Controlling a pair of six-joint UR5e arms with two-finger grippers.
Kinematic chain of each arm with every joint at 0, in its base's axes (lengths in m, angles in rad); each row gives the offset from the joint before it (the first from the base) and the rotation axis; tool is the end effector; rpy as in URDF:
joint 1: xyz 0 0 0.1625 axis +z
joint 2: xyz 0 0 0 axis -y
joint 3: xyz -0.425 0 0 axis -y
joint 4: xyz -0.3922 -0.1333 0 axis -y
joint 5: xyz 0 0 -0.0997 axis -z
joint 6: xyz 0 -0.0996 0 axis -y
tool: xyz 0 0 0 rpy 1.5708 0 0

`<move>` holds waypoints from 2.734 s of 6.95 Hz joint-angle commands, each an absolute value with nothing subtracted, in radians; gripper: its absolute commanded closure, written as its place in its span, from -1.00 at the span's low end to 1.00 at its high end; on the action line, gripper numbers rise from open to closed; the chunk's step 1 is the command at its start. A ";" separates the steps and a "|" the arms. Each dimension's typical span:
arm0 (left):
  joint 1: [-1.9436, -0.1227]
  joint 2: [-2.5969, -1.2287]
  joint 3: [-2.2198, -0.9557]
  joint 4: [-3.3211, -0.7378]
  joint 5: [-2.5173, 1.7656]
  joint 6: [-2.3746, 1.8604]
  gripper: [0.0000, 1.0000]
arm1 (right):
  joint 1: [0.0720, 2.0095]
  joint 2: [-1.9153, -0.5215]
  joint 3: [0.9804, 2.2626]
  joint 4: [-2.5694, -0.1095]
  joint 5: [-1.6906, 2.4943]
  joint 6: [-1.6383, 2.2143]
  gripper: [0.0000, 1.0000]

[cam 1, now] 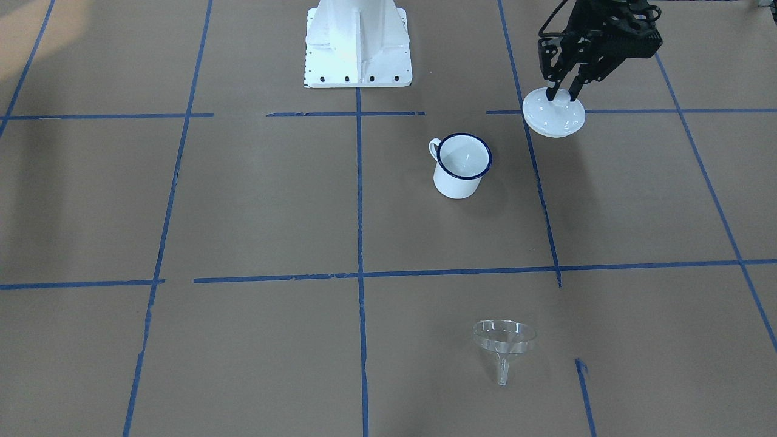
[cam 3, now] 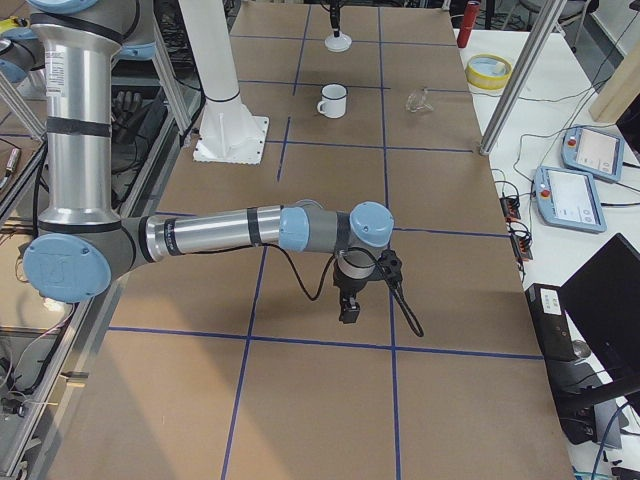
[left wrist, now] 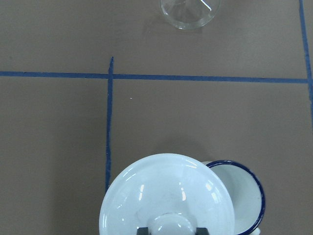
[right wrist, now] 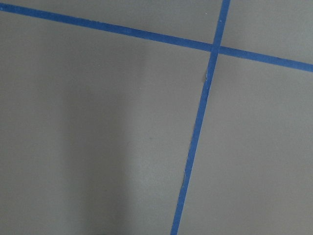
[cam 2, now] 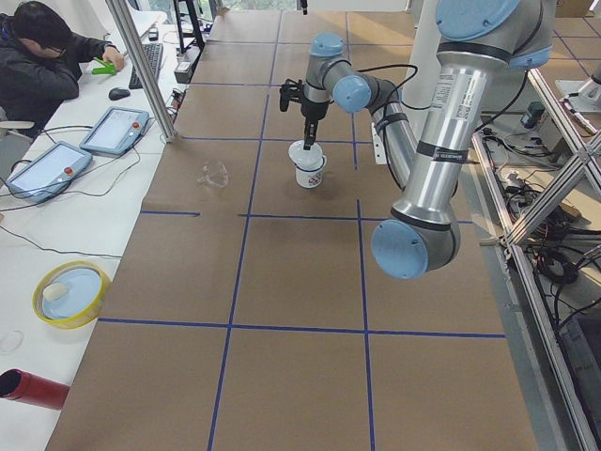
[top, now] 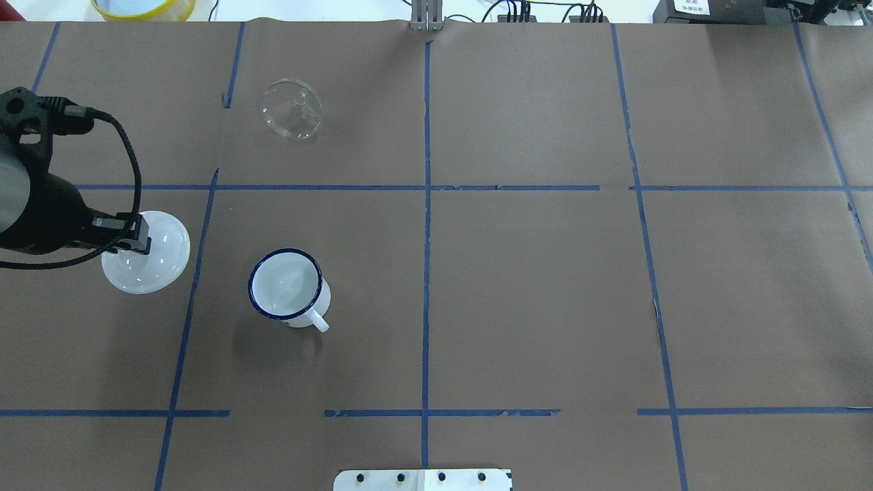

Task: Place funnel on cup
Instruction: 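Lift the lid with the left gripper and set it beside the mug, then open the left gripper and raise it off the lid, then move the left gripper to the clear glass funnel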

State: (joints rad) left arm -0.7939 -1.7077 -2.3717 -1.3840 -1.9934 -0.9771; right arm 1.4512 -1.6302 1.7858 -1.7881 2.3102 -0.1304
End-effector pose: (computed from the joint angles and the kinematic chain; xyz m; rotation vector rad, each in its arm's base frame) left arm 0.2319 -0.3678 0.2657 0.1634 0.8251 -0.0296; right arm 0.0112 -0.4618 0.6056 -0.0550 -0.7410 -0.2156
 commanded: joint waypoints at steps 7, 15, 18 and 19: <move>-0.529 -1.626 -2.000 -1.881 -1.890 -1.267 1.00 | 1.451 -1.631 1.786 -1.787 2.310 -0.130 -1.00; -0.547 -1.623 -2.025 -1.879 -1.890 -1.273 -1.00 | 1.451 -1.629 1.786 -1.787 2.310 -0.130 -1.00; -0.728 -1.660 -2.074 -1.876 -1.897 -1.279 -1.00 | 1.451 -1.631 1.786 -1.787 2.310 -0.130 -1.00; -0.774 -1.708 -2.068 -1.878 -1.896 -1.378 -1.00 | 1.451 -1.631 1.786 -1.787 2.310 -0.130 -1.00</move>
